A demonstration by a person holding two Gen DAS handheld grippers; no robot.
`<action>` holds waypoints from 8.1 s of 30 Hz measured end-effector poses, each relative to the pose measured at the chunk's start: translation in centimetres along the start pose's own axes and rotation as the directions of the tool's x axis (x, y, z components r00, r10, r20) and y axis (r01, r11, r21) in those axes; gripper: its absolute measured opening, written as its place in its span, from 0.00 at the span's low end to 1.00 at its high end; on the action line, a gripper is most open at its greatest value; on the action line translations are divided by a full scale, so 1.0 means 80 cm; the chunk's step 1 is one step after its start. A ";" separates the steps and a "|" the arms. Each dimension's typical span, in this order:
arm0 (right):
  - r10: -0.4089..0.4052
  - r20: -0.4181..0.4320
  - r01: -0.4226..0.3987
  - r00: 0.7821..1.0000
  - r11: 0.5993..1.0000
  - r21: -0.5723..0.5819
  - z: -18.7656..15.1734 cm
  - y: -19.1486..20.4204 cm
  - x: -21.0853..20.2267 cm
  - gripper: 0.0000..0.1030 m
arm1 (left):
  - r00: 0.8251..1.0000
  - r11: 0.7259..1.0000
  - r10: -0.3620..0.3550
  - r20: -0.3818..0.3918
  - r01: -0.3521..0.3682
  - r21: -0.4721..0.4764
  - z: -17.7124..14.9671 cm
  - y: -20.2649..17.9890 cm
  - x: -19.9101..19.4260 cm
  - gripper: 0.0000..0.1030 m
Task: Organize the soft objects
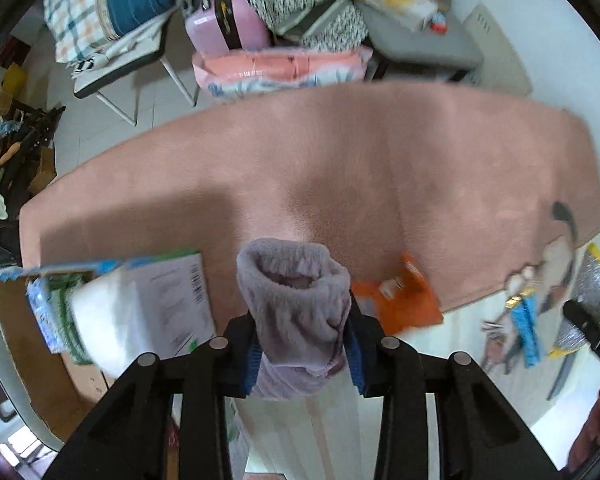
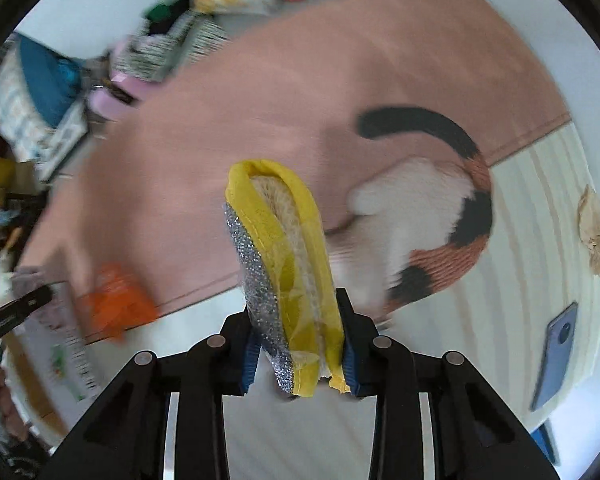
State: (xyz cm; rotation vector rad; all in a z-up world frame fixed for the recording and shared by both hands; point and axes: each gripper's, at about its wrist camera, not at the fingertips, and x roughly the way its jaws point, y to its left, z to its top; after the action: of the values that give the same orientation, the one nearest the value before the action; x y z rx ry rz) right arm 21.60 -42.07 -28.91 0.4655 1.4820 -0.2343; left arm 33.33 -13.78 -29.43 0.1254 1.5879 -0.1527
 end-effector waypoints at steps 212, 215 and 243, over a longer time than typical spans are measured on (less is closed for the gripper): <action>-0.026 0.037 0.035 0.999 0.955 -0.294 -0.237 0.445 -0.031 1.00 | 0.991 0.988 -0.094 0.094 0.105 -0.114 -0.150 0.294 -0.091 0.95; -0.045 0.071 0.065 0.996 0.951 -0.303 -0.248 0.446 -0.040 1.00 | 0.988 0.985 -0.079 0.134 0.098 -0.142 -0.180 0.310 -0.102 0.96; -0.057 0.265 0.149 0.963 0.928 -0.342 -0.354 0.416 -0.182 1.00 | 0.910 0.981 0.112 0.399 -0.036 -0.193 -0.354 0.300 -0.244 0.99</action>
State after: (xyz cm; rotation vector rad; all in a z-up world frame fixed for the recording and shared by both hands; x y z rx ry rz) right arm 9.11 -1.96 -9.98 0.0571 1.2646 -0.0957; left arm 10.09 15.15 -9.82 0.0084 1.1685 0.0275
